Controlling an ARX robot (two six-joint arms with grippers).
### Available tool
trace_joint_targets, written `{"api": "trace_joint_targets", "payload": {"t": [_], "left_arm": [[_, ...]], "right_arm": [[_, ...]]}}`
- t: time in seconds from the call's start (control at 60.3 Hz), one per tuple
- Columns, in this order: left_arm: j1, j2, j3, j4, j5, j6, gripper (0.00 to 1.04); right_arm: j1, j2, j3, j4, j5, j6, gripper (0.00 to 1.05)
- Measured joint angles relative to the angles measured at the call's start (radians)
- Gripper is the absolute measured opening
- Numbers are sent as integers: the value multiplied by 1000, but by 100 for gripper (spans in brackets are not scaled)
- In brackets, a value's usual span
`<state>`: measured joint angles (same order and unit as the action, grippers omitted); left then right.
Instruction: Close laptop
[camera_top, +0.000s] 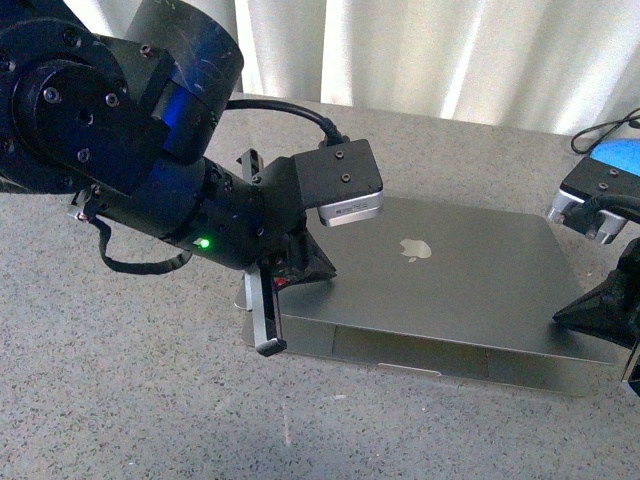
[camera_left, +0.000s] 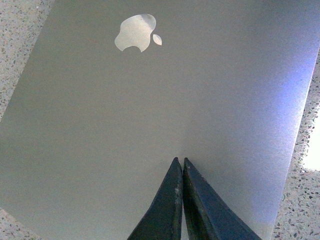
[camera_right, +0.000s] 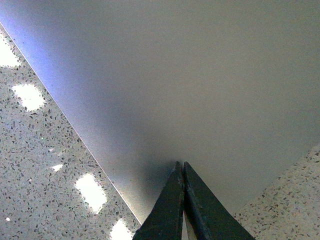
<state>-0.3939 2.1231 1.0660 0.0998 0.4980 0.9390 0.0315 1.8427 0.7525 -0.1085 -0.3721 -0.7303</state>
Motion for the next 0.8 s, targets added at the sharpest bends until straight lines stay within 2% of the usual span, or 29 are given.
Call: {"api": "trace_joint_targets", "payload": {"t": [0.796], "left_arm": [[1,55,-5,39,13,-25,4]], "right_arm": [[5,55,-8,22,-5,0,1]]}}
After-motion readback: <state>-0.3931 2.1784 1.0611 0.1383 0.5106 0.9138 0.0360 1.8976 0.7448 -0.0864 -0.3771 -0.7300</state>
